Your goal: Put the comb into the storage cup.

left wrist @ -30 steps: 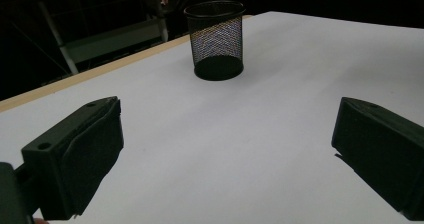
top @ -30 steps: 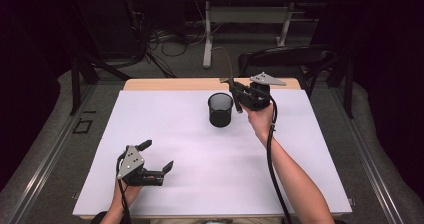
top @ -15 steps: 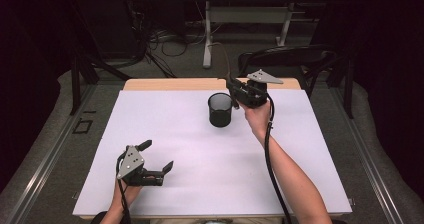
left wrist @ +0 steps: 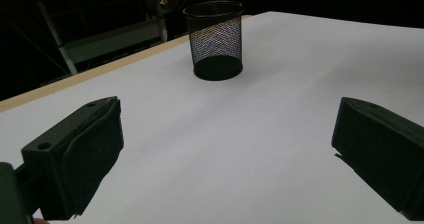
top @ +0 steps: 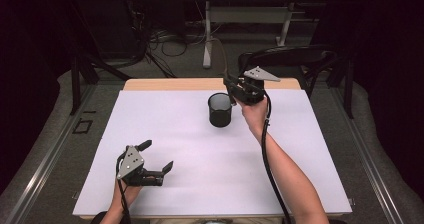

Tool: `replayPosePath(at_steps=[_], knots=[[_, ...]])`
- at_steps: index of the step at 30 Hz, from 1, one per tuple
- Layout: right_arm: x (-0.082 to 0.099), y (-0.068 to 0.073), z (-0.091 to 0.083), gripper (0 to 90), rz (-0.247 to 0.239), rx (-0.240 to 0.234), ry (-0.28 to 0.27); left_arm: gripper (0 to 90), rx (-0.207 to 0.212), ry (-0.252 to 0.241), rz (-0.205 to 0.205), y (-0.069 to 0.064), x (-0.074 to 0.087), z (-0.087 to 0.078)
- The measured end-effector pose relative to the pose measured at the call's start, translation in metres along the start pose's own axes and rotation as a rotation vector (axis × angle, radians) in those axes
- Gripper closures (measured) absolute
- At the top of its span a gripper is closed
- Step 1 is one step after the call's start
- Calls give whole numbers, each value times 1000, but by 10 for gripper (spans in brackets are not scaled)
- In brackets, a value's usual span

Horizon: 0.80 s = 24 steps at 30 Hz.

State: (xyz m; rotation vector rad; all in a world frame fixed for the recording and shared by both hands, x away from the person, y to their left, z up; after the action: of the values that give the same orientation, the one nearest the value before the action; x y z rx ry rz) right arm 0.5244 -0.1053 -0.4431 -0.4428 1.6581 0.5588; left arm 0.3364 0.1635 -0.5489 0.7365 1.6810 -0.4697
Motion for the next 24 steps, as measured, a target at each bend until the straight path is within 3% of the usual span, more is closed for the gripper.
replayPosePath(at_steps=[24], knots=[[-5,-1,16,725,-11,2,-45,1,2,-3,0,-1,0,0]])
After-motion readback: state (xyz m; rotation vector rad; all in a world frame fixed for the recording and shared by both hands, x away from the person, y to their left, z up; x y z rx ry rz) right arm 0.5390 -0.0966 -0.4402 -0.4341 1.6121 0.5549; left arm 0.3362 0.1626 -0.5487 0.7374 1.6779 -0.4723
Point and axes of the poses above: each handheld gripper's, and its own axes: z roughly forward along the jaws, x roughly out of its underside, y roughly to its left, the point moved 7 cm from there along z, roughly forward along the jaws, and after that the axes turned 3 degrees about -y, right-handed, at the moved point
